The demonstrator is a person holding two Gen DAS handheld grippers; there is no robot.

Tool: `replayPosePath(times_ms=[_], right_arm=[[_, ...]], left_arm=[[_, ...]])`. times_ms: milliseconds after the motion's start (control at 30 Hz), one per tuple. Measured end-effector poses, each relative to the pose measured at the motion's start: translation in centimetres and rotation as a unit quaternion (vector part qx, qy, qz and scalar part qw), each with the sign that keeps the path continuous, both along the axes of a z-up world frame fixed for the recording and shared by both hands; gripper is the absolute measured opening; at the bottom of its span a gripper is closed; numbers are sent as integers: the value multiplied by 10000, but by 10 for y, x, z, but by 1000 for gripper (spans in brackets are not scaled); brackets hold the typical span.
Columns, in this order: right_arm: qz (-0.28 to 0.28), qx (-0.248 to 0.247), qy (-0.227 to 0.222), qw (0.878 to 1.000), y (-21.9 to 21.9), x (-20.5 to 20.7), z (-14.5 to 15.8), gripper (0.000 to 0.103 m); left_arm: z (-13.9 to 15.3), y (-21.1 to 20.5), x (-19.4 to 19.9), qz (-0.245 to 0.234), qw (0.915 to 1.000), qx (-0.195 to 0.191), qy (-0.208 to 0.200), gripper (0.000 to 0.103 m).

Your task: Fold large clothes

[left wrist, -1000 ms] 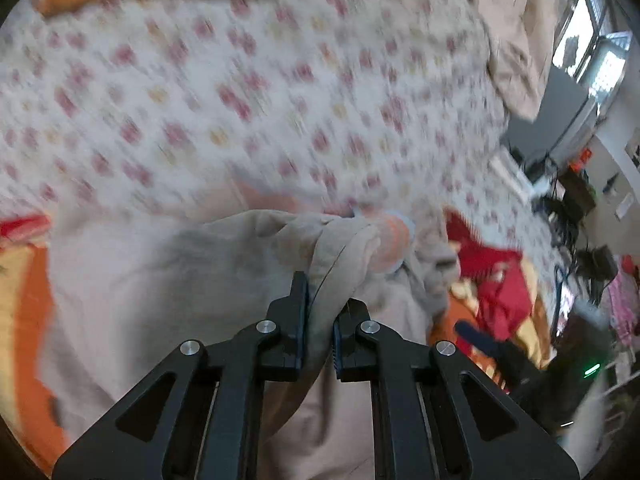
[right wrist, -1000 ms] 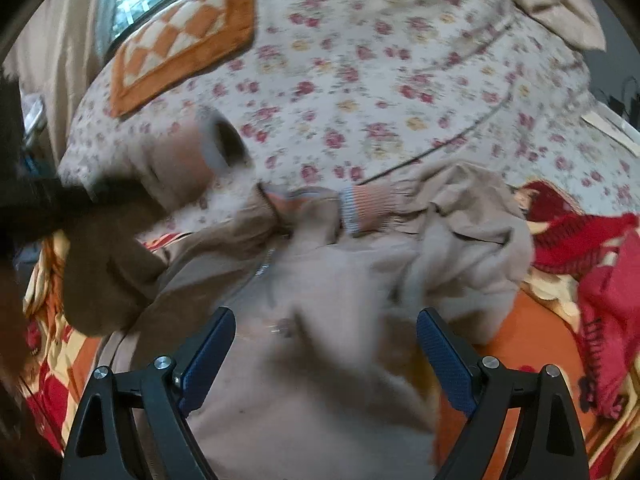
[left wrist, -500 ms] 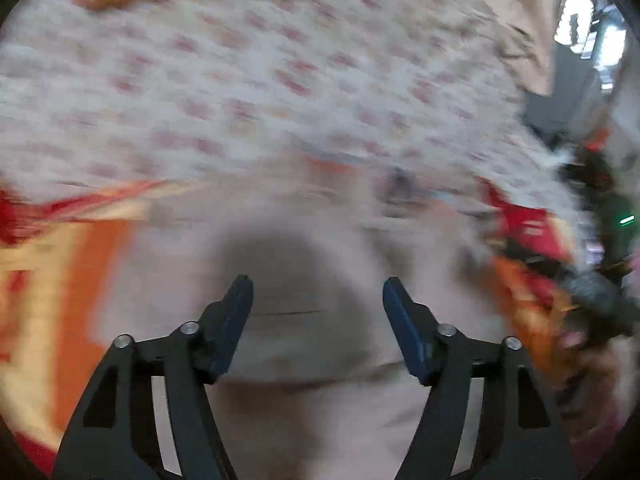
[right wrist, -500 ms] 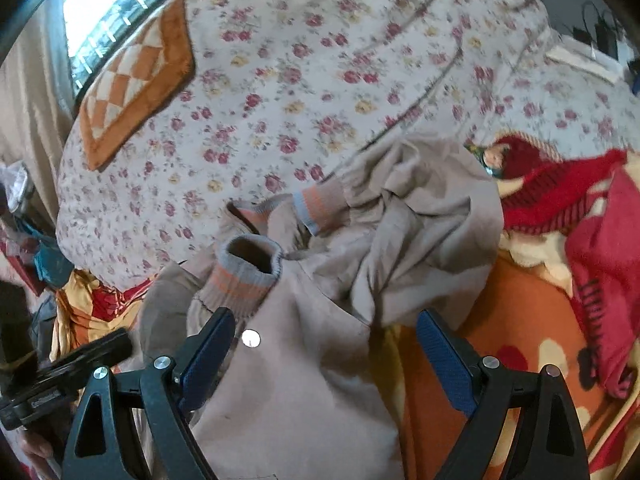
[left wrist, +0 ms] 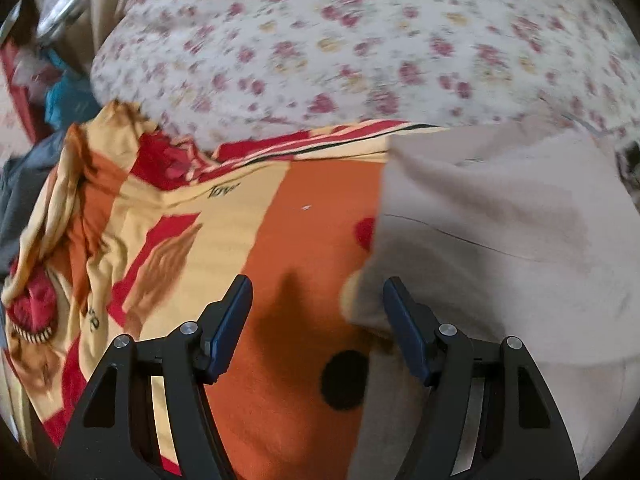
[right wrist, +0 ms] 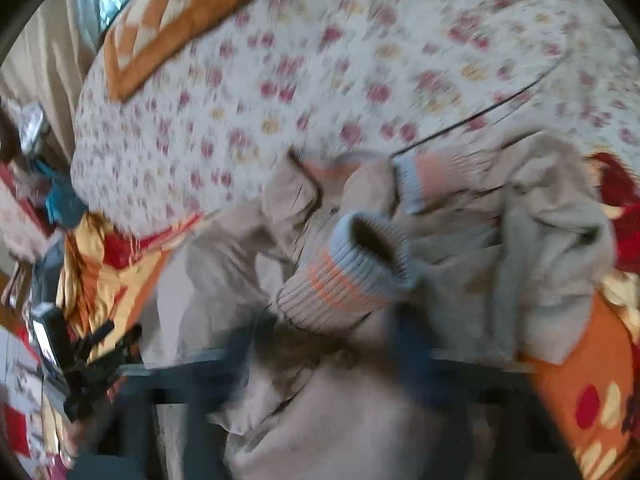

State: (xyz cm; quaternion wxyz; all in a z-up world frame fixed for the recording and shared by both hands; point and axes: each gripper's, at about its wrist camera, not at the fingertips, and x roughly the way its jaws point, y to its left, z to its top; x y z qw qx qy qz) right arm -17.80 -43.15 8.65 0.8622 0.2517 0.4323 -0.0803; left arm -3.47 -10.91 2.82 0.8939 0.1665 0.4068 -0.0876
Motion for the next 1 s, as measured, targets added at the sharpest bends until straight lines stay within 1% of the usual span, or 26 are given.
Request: replayPosePath(times_ms=[33, 100, 133, 200, 233, 267, 300, 367, 400, 467, 500, 533, 633, 700, 767, 800, 867, 933, 1000], right_arm=[[-8, -81, -3, 10000, 1, 2, 1, 34], [-109, -393, -276, 9988, 1, -5, 13, 32], [-213, -562, -471, 9971, -1, -12, 21, 31], [-500, -767, -672, 9935, -10, -26, 28, 31], [-590, -817, -651, 9928, -15, -29, 25, 31], [-643, -870, -514, 9928, -20, -29, 18, 31], [-682, -931, -132, 9932, -25, -26, 3, 31], [-726, -848, 284, 9933, -34, -27, -15, 31], [-789, -659, 345, 9941, -39, -32, -20, 32], [-987, -437, 176, 9940, -46, -44, -14, 49], [-1125, -425, 43, 9927, -47, -50, -6, 61], [-1216, -473, -107, 9914, -46, -55, 3, 67], [-995, -629, -336, 9925, -32, -55, 23, 67], [-752, -560, -496, 9944, -20, -49, 31, 68], [-356, -486, -558, 9966, -3, -37, 33, 70], [-176, -501, -530, 9972, 5, -31, 33, 71], [34, -599, -458, 9971, 22, -20, 29, 71], [102, -573, -454, 9973, 31, -16, 24, 71], [120, -500, -416, 9978, 33, -14, 19, 71]], left_arm=[[-1, 6, 3, 138, 9999, -43, -28, 68], [-2, 18, 11, 411, 9990, -163, 12, 68], [-4, 25, 17, 511, 9983, -253, 95, 68], [-10, 39, 24, 704, 9950, -582, 395, 68], [-13, 47, 28, 767, 9915, -857, 606, 68], [-13, 53, 31, 779, 9876, -1135, 754, 68], [-10, 58, 32, 767, 9831, -1430, 846, 68], [2, 65, 31, 643, 9749, -1940, 879, 68], [8, 65, 29, 550, 9723, -2097, 872, 68], [18, 61, 26, 281, 9671, -2355, 918, 68], [21, 56, 25, 133, 9652, -2427, 968, 68], [23, 51, 24, -39, 9635, -2466, 1044, 68], [21, 31, 20, -517, 9593, -2420, 1361, 68], [18, 22, 19, -676, 9600, -2284, 1472, 68], [14, 14, 19, -685, 9626, -2138, 1517, 68], [12, 11, 23, -628, 9625, -2130, 1561, 68], [7, 9, 34, -455, 9583, -2286, 1654, 68], [2, 8, 45, -311, 9532, -2435, 1763, 68], [-3, 6, 49, -271, 9508, -2464, 1858, 68]])
